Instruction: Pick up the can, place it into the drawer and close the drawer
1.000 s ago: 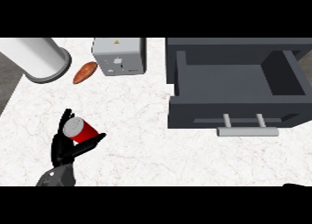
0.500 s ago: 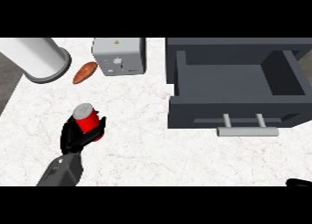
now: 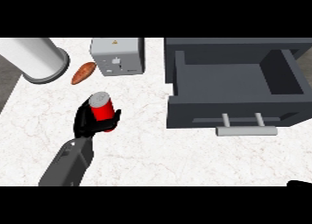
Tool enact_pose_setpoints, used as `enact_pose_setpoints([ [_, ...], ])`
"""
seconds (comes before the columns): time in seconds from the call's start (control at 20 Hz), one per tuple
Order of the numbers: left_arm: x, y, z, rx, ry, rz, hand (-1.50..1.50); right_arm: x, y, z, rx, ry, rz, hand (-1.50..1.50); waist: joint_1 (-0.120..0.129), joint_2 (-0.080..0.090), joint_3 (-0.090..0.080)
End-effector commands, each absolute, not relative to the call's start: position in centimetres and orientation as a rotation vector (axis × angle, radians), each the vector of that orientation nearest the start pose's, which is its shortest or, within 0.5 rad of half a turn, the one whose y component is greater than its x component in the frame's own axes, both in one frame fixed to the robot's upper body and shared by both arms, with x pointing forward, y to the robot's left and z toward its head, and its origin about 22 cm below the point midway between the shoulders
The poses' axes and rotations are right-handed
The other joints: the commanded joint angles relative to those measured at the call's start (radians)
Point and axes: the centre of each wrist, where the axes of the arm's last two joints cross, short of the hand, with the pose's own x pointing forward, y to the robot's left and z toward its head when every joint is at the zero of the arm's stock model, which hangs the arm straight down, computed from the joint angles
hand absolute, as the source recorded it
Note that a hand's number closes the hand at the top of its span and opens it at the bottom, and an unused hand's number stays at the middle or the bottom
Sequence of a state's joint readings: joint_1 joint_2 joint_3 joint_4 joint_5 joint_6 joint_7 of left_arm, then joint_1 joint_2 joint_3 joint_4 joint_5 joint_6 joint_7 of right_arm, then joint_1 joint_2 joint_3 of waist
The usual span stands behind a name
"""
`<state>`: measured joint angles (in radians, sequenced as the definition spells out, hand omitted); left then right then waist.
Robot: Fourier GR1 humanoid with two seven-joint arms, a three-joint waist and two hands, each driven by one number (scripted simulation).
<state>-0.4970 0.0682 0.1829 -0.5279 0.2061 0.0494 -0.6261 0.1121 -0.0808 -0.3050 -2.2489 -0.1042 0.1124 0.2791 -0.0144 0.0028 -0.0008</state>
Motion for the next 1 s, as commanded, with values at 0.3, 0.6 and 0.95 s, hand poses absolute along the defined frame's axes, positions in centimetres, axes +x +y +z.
enact_pose_setpoints([
  [0.3,37.2,18.9,-4.6,-0.094,-1.634,0.03,1.5,15.0,-30.0,14.1,-0.275,-1.866,-0.038,-1.5,0.001,-0.003,0.001],
  [0.6,38.6,14.6,1.4,-0.125,-1.689,-0.04,1.5,15.9,-30.2,13.8,-0.304,-1.866,-0.062,-1.5,0.014,-0.008,0.001],
  [0.95,41.3,12.0,11.1,-0.176,-1.706,-0.054,1.5,15.3,-30.9,15.1,-0.285,-1.871,-0.076,-1.5,0.005,-0.006,0.001],
])
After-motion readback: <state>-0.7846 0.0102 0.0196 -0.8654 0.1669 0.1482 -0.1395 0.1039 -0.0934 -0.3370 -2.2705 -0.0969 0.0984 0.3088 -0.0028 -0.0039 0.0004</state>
